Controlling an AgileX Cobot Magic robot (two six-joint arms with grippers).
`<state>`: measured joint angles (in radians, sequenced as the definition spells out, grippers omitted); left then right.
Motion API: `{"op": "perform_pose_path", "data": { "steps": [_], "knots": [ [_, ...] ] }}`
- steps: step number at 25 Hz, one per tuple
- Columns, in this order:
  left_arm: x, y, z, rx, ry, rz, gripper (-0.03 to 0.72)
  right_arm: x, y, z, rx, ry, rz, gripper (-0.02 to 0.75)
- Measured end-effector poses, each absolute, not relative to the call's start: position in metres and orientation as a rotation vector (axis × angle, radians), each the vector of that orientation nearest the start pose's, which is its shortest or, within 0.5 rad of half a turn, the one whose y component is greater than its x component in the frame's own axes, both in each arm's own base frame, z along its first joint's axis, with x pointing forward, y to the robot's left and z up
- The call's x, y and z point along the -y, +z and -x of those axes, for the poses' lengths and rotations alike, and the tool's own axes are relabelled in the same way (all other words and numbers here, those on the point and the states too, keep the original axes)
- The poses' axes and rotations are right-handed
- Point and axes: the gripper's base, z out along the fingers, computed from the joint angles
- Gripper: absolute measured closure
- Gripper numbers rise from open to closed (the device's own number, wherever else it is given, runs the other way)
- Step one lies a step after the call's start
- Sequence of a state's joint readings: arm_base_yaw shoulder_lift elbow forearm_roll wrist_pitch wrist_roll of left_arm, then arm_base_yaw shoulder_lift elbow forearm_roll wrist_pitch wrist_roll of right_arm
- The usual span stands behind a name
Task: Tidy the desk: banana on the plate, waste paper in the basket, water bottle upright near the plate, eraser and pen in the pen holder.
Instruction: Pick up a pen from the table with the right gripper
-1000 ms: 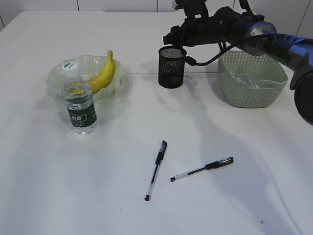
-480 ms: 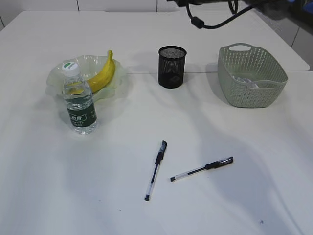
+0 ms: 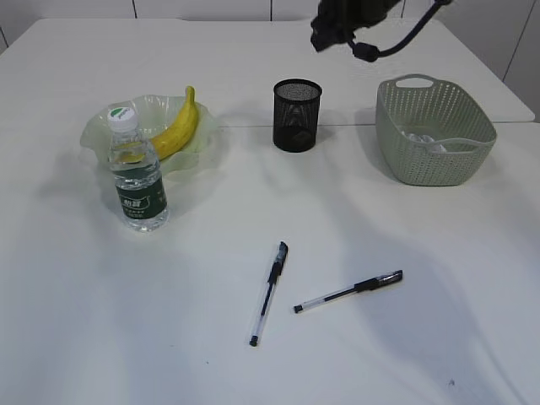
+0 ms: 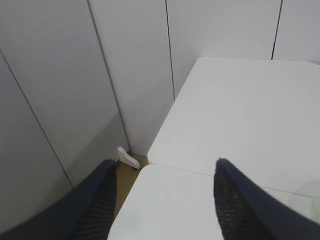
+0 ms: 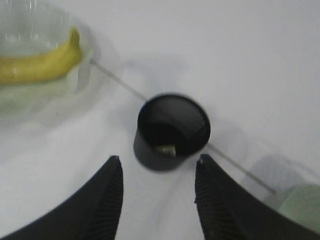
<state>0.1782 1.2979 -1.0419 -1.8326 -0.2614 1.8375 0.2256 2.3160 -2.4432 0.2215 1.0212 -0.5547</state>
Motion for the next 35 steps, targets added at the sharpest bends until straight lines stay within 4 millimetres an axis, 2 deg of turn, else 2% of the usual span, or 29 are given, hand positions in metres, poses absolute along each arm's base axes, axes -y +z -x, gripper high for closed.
{"op": "perform_pose_path", "data": {
  "steps": [4, 8, 12, 19, 26, 30, 35],
  "knots": [
    [-0.075, 0.364, -0.289, -1.782, 0.353, 0.345, 0.257, -0.125, 0.303, -0.493, -2.375, 0.052, 0.964, 0.380],
    [-0.075, 0.364, -0.289, -1.783, 0.353, 0.348, 0.257, -0.118, 0.301, -0.493, -2.406, -0.048, 0.985, 0.380],
    [-0.076, 0.364, -0.288, -1.784, 0.359, 0.355, 0.257, -0.116, 0.301, -0.493, -2.410, -0.074, 0.988, 0.380],
    [-0.076, 0.364, -0.288, -1.784, 0.358, 0.356, 0.258, -0.125, 0.302, -0.491, -2.397, 0.071, 0.974, 0.394],
    [-0.076, 0.350, -0.286, -1.827, 0.362, 0.357, 0.258, -0.126, 0.302, -0.489, -2.400, 0.097, 0.976, 0.402],
    [-0.076, 0.342, -0.285, -1.849, 0.365, 0.358, 0.258, -0.124, 0.298, -0.479, -2.451, 0.109, 0.991, 0.402],
    [-0.076, 0.342, -0.285, -1.849, 0.365, 0.358, 0.262, -0.120, 0.297, -0.460, -2.510, 0.121, 1.010, 0.402]
  ]
}}
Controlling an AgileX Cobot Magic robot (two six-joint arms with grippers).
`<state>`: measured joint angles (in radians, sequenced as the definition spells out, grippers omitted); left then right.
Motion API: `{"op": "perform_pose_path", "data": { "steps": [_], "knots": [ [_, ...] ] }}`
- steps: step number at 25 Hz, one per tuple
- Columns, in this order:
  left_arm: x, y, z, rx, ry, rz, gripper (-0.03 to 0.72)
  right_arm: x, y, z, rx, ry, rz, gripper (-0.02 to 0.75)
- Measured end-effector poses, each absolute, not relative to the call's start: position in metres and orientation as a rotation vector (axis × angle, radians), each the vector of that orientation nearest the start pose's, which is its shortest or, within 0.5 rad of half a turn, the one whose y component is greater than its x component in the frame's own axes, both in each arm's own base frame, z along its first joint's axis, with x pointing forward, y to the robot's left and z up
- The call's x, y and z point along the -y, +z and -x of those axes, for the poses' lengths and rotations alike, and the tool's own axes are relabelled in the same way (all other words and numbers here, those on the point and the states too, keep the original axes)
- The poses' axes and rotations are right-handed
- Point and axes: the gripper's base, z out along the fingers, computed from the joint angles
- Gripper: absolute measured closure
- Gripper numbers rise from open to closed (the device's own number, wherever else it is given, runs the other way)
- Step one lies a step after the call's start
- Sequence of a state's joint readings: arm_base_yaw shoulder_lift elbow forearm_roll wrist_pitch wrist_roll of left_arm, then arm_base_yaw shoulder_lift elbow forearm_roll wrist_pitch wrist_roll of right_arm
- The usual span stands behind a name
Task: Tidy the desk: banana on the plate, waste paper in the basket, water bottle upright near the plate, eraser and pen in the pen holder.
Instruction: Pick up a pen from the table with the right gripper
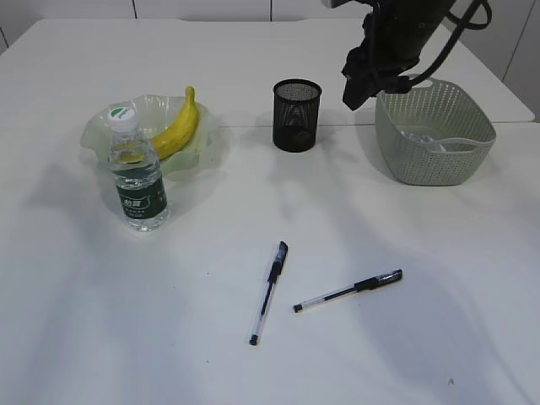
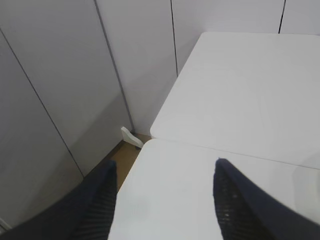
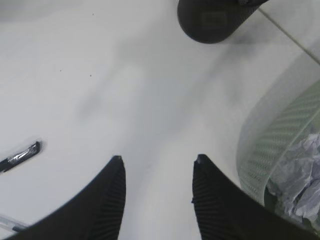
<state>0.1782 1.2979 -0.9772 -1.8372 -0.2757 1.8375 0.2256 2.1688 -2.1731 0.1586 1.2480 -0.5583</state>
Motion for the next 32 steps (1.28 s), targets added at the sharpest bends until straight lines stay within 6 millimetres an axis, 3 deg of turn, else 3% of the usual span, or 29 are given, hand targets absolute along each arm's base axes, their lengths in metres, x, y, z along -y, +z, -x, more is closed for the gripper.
{"op": "perform_pose_path", "data": {
  "steps": [8, 9, 14, 15, 17, 20, 22, 23, 27, 32],
  "knots": [
    [-0.076, 0.342, -0.285, -1.849, 0.365, 0.358, 0.267, -0.101, 0.326, -0.422, -2.389, -0.100, 1.331, 0.402],
    [-0.076, 0.342, -0.285, -1.849, 0.365, 0.358, 0.267, -0.099, 0.329, -0.416, -2.378, -0.115, 1.356, 0.346],
    [-0.076, 0.342, -0.285, -1.849, 0.365, 0.358, 0.282, -0.094, 0.327, -0.397, -2.375, -0.115, 1.442, 0.381],
    [-0.076, 0.342, -0.285, -1.849, 0.365, 0.358, 0.283, -0.094, 0.324, -0.395, -2.382, -0.109, 1.452, 0.336],
    [-0.076, 0.342, -0.285, -1.849, 0.365, 0.358, 0.284, -0.094, 0.320, -0.394, -2.395, -0.099, 1.460, 0.384],
    [-0.076, 0.342, -0.285, -1.849, 0.365, 0.358, 0.284, -0.095, 0.318, -0.393, -2.397, -0.077, 1.463, 0.349],
    [-0.076, 0.342, -0.285, -1.849, 0.365, 0.358, 0.284, -0.096, 0.318, -0.392, -2.396, -0.064, 1.460, 0.372],
    [-0.076, 0.342, -0.285, -1.849, 0.365, 0.358, 0.284, -0.096, 0.318, -0.392, -2.395, -0.061, 1.461, 0.339],
    [-0.076, 0.342, -0.285, -1.849, 0.365, 0.358, 0.284, -0.097, 0.318, -0.392, -2.394, -0.049, 1.458, 0.395],
    [-0.076, 0.342, -0.285, -1.849, 0.365, 0.358, 0.293, -0.098, 0.318, -0.392, -2.391, -0.033, 1.453, 0.409]
  ]
}}
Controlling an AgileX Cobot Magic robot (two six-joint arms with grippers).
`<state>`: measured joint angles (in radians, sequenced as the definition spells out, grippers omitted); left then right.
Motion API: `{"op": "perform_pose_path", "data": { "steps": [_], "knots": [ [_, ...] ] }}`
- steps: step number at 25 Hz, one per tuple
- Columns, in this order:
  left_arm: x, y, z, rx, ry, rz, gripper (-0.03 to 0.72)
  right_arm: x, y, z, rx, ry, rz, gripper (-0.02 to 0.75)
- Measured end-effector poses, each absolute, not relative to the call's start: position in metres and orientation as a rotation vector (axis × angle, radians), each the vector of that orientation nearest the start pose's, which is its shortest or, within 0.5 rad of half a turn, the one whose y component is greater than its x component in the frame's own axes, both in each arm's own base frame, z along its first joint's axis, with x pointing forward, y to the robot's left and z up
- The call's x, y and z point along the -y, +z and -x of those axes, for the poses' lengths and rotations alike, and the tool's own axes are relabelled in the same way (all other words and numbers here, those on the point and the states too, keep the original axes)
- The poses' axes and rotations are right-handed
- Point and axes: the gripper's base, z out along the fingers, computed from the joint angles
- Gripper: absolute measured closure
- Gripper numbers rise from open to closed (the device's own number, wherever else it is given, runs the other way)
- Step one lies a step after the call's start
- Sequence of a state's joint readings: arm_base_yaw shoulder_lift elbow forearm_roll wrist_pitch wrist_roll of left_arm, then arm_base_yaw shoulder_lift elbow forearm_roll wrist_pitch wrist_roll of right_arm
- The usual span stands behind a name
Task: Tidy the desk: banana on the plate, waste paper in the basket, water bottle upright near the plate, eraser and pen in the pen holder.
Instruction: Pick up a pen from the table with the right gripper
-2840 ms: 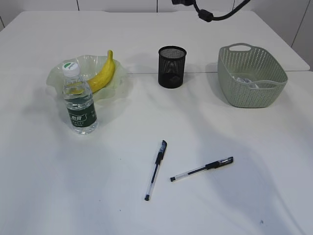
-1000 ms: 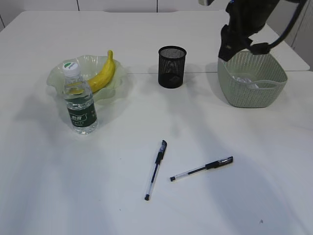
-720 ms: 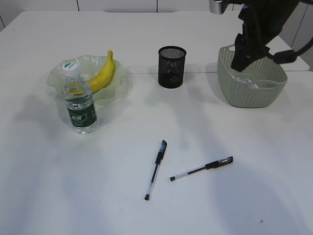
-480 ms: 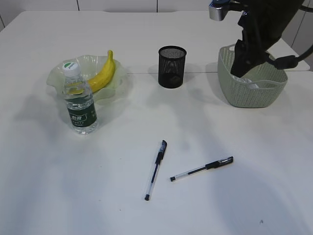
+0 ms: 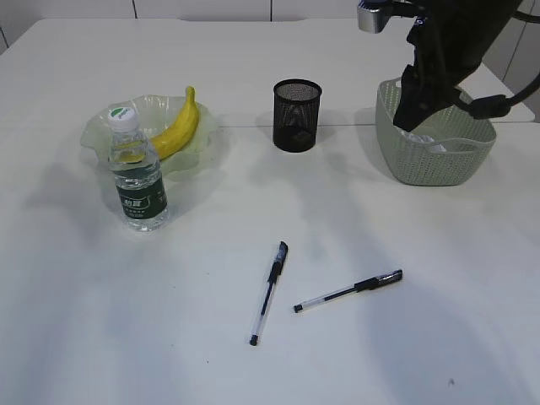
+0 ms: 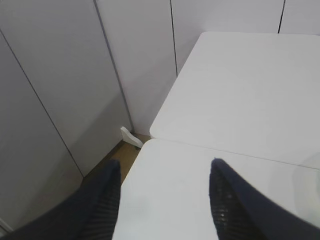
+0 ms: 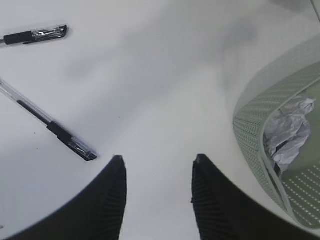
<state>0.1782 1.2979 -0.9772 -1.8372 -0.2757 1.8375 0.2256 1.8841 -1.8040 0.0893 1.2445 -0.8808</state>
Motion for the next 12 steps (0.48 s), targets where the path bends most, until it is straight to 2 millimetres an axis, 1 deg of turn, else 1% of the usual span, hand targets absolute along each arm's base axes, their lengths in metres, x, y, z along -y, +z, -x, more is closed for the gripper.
{"op": "perform_pose_path", "data": {
  "steps": [2, 3, 7, 8, 12],
  "knots": [
    [-0.0755, 0.3421, -0.2849, -1.849, 0.365, 0.358, 0.295, -0.0982, 0.3179, -0.3920, -2.390, -0.027, 1.451, 0.411],
    [-0.0755, 0.3421, -0.2849, -1.849, 0.365, 0.358, 0.295, -0.0982, 0.3179, -0.3920, -2.390, -0.027, 1.451, 0.392],
    [-0.0755, 0.3421, -0.2849, -1.849, 0.365, 0.358, 0.297, -0.0987, 0.3179, -0.3919, -2.389, -0.020, 1.449, 0.407],
    [-0.0755, 0.3421, -0.2849, -1.849, 0.365, 0.358, 0.298, -0.0994, 0.3180, -0.3918, -2.388, -0.009, 1.446, 0.391],
    [-0.0755, 0.3421, -0.2849, -1.849, 0.365, 0.358, 0.312, -0.1023, 0.3184, -0.3911, -2.383, 0.037, 1.434, 0.410]
  ]
}}
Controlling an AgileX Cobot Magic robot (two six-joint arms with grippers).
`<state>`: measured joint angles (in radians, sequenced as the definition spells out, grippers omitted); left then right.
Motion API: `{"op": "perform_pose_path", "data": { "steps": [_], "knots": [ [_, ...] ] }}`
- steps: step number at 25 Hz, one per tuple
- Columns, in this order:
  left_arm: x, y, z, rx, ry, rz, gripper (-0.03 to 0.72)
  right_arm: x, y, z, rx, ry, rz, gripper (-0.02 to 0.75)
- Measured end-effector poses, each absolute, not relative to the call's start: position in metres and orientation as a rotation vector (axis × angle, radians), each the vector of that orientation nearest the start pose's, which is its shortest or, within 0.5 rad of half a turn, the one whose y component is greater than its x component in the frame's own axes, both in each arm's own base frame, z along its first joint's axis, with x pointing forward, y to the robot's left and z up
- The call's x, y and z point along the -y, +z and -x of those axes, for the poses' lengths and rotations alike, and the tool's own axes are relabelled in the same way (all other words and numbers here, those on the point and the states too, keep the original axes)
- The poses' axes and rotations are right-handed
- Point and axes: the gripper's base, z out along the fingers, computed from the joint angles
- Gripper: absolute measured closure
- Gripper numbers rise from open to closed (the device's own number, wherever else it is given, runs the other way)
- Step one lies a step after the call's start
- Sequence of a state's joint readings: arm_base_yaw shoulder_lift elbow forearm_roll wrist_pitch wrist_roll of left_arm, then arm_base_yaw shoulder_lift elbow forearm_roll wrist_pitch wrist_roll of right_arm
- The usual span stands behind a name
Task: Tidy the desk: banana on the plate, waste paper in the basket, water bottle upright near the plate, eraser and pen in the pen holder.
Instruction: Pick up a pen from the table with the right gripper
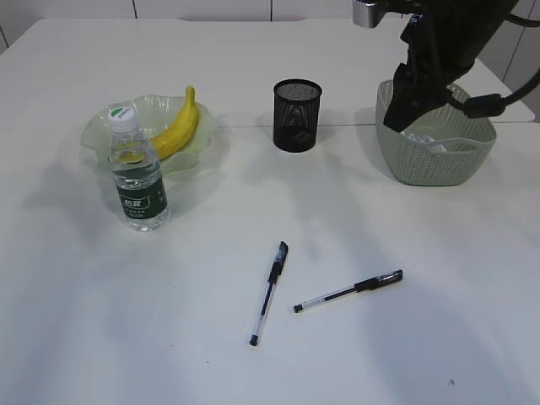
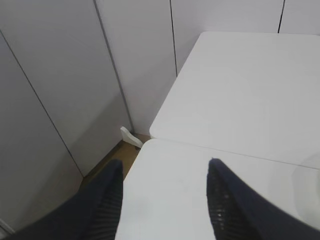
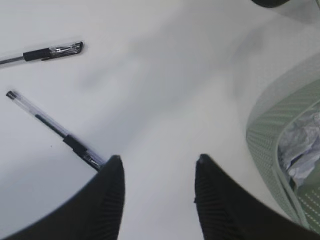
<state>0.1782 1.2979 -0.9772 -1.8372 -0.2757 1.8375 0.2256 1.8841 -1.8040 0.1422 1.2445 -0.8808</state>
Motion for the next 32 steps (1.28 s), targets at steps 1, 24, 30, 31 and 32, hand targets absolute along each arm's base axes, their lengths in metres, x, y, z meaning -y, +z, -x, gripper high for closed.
{"op": "perform_pose_path", "data": {
  "steps": [1, 24, 30, 31, 32],
  "knots": [
    [-0.076, 0.342, -0.285, -1.849, 0.365, 0.358, 0.314, -0.103, 0.318, -0.391, -2.381, 0.048, 1.431, 0.392],
    [-0.083, 0.340, -0.280, -1.862, 0.445, 0.435, 0.318, -0.103, 0.242, -0.362, -2.231, 0.243, 1.960, 0.412],
    [-0.083, 0.340, -0.280, -1.862, 0.445, 0.437, 0.318, -0.104, 0.235, -0.361, -2.147, 0.249, 2.057, 0.400],
    [-0.083, 0.340, -0.280, -1.862, 0.445, 0.437, 0.318, -0.104, 0.232, -0.362, -2.125, 0.255, 2.084, 0.405],
    [-0.083, 0.340, -0.280, -1.862, 0.445, 0.437, 0.318, -0.104, 0.229, -0.362, -2.110, 0.261, 2.105, 0.409]
  ]
}}
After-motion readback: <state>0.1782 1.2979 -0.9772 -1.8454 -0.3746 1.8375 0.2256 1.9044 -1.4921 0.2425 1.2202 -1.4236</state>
